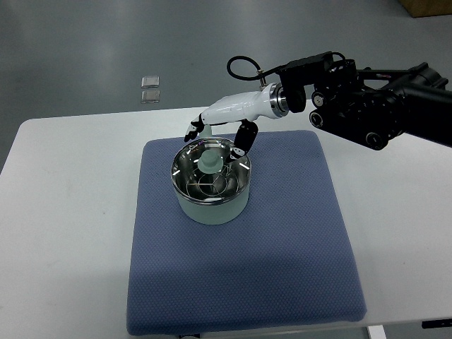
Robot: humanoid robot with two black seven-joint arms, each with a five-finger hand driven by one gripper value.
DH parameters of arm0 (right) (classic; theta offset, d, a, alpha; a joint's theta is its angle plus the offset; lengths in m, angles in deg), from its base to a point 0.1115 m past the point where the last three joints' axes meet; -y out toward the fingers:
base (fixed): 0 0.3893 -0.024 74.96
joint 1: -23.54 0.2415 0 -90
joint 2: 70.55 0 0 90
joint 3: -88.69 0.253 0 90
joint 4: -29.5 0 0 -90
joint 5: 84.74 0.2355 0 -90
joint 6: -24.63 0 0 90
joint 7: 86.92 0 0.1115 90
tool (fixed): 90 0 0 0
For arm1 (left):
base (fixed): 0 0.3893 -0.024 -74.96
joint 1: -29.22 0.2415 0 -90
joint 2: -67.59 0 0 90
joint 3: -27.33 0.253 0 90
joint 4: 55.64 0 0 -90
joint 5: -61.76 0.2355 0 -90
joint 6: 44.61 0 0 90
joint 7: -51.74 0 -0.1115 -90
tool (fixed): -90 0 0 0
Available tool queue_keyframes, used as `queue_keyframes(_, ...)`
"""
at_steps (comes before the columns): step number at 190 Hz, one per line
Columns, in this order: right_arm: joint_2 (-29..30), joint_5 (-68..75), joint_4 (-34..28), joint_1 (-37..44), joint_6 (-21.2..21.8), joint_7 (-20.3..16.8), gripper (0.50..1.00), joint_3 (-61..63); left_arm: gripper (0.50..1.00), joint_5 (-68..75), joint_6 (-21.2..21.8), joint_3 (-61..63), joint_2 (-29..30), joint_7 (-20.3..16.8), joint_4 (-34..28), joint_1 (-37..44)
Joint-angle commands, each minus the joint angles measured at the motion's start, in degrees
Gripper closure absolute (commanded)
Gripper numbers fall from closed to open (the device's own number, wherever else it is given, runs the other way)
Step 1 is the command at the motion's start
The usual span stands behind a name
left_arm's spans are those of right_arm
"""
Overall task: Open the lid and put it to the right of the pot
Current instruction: 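Close the right hand fingers around the green lid knob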
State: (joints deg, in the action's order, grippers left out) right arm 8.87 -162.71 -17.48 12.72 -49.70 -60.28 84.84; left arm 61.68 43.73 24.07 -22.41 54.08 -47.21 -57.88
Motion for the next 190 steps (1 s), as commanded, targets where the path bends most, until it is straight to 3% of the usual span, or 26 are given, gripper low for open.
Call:
queue_keyframes(1, 0.04, 0.01, -0.04, -0.26, -0.11, 0.09, 0.681, 0.16, 0.5, 0.0, -0.01, 0.01, 0.0, 0.03, 0.0, 0.0)
queue_keyframes(190, 0.3, 0.89, -0.39, -0.7, 0.59, 0.09, 0.734, 0.25, 0.5, 0.0, -0.01, -0.07, 0.0, 0.03, 0.26, 0.0)
